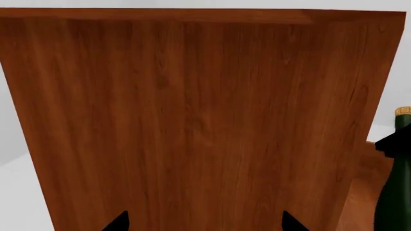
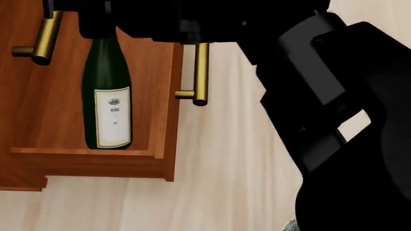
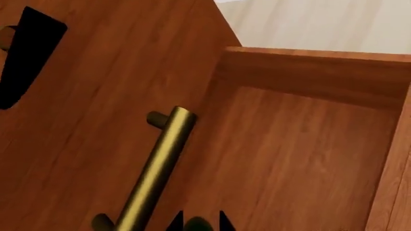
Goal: Put the wine bottle in the bottom drawer of the cabinet.
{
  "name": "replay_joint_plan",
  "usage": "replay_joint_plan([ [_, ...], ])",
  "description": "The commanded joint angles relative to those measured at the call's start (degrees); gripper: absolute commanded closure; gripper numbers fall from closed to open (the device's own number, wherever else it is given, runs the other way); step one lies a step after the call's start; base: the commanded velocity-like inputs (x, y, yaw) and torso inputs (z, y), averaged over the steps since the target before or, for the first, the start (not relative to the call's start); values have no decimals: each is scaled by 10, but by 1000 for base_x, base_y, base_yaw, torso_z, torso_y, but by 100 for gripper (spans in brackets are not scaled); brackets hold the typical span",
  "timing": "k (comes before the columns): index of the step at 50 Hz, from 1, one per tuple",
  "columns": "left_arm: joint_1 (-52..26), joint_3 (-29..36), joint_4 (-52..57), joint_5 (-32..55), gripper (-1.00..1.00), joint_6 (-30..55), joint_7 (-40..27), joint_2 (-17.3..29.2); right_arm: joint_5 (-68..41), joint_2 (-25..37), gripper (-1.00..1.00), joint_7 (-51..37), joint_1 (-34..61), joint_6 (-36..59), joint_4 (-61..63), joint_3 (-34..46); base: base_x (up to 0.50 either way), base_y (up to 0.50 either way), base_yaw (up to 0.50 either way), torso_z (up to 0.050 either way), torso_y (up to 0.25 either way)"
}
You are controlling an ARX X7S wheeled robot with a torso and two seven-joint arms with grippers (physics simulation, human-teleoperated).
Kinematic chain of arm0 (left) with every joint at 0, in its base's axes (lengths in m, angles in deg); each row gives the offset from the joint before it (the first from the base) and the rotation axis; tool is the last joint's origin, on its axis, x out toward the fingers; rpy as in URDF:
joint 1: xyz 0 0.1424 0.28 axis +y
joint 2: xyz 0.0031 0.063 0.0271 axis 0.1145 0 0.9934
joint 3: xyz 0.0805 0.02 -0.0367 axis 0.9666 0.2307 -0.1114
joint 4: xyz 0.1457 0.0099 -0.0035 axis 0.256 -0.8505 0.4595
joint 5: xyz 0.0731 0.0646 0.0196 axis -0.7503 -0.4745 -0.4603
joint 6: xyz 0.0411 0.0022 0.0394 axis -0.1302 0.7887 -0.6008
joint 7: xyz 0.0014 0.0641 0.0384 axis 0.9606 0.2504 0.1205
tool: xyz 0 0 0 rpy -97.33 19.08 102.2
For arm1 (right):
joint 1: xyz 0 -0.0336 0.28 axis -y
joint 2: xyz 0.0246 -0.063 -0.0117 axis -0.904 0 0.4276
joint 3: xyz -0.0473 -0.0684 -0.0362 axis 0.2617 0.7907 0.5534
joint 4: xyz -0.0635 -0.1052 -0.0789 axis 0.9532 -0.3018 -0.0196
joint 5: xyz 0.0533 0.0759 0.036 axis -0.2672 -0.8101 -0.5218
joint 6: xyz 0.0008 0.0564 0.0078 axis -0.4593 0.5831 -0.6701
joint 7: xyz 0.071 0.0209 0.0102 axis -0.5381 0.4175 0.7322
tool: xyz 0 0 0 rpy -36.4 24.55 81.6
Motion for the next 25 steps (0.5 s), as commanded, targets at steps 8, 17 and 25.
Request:
replay_joint_plan([
  [8, 8, -5, 1, -9, -100, -2, -2, 1, -71, -13, 100, 48, -16, -36, -24, 107, 0, 0, 0, 0, 0],
  [17, 6, -5, -1, -7, -100, 2, 0, -2, -88, -13, 100, 48, -22, -51, -14, 149, 0, 0, 0, 0, 0],
  [25, 7, -7, 0, -7, -100, 3, -1, -1, -76, -13, 100, 46, -34, -56, -18, 155, 0, 0, 0, 0, 0],
])
